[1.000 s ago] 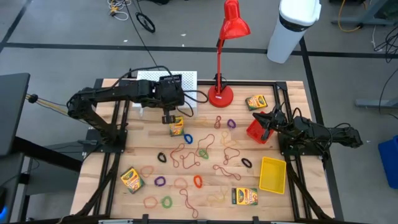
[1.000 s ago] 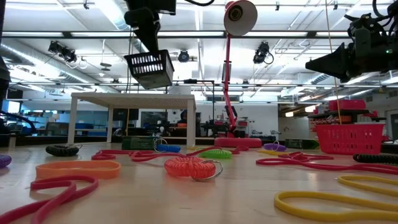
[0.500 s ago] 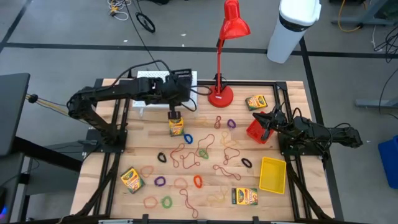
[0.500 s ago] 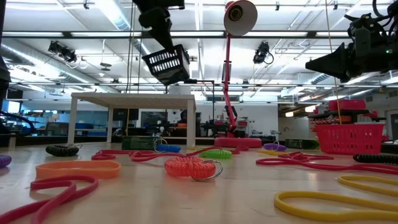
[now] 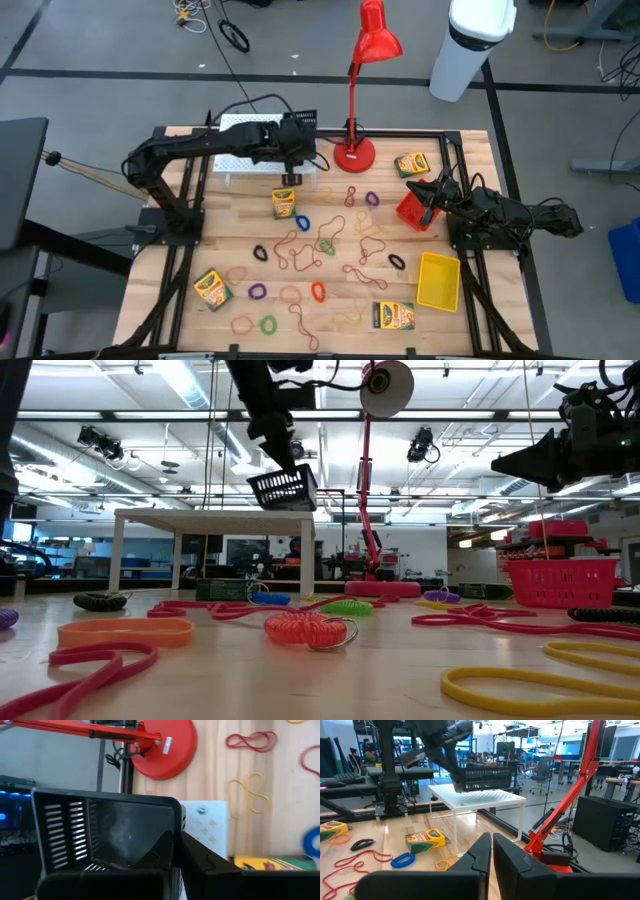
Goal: Pick & Place Office Desk Supplies
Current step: Put the black bin on the shelf
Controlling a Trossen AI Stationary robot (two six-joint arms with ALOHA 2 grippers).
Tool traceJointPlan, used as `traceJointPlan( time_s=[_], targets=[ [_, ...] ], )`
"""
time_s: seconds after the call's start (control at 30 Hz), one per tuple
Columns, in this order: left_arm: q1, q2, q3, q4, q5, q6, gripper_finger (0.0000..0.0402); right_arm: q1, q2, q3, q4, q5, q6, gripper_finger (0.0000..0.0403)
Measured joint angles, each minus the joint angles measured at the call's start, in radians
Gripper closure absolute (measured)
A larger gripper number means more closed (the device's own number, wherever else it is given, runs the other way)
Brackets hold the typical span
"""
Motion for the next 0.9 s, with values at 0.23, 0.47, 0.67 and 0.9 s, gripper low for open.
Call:
traceJointPlan(
  time_s=[0.23,0.47,0.67,0.9],
  targets=[
    [0.053,0.003,0.000,-0.009,0.021,-0.034,0.0381,0.000,0.000,0.000,0.000,0.000,0.000,0.0375],
    [0.055,0.006,0.000,-0.034,0.024,-0.060,0.0381,0.000,0.000,0.000,0.000,0.000,0.000,0.0375],
    [0.058,0.022,0.001,-0.013,0.062,-0.080,0.0381,0.000,0.000,0.000,0.000,0.000,0.000,0.0375],
    [0.069,0.045,0.002,0.005,0.062,-0.074,0.0381,0.000,0.000,0.000,0.000,0.000,0.000,0.0375]
  ],
)
